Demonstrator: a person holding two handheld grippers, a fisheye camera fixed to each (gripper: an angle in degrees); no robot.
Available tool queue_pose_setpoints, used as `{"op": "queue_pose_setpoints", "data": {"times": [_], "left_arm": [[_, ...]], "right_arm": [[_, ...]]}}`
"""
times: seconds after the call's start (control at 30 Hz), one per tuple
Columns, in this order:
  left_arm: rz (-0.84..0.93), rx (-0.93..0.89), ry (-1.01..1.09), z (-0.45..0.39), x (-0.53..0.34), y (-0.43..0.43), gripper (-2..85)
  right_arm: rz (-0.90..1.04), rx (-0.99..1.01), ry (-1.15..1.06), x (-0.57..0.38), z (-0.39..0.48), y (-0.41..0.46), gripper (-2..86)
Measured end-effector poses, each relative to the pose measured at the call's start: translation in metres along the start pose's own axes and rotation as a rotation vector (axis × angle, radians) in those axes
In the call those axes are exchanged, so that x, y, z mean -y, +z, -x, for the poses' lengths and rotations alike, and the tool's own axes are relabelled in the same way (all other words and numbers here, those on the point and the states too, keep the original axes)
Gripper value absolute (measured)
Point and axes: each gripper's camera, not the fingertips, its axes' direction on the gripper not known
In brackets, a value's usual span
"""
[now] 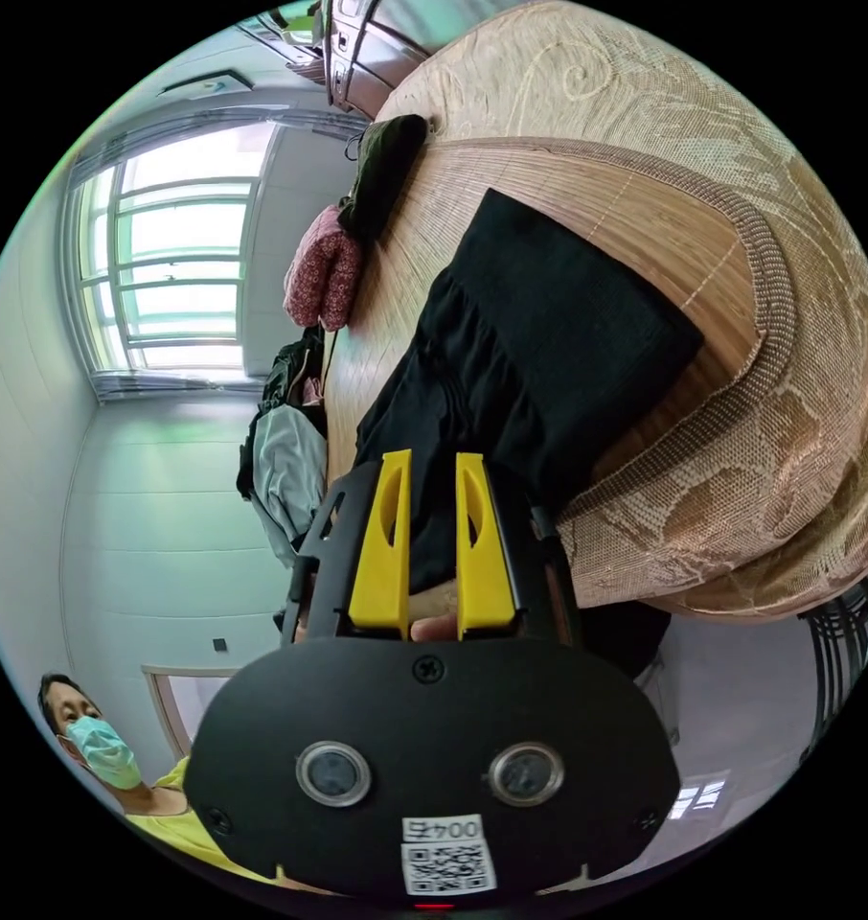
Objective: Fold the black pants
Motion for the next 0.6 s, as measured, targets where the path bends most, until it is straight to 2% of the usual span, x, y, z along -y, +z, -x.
{"op": "queue_pose_setpoints", "data": {"times": [0.23,0.37,0.6], "left_arm": [[-0.001,0.0,-0.002,-0.003,0.009,0.002,1.7],[0.001,0.01,0.004,-0.008,0.015,0.004,1.6],[0.016,0.074,0.06,-0.029,0.03,0.001,1.6]], "right_arm": [[0.087,0.007,-0.043,-0.016,0.016,0.019,7.8],[0.054,-0.023,-0.049,-0.02,0.027,0.023,5.0],[0.054,-0.227,-0.159,-0.031,0.096,0.027,1.3]]}}
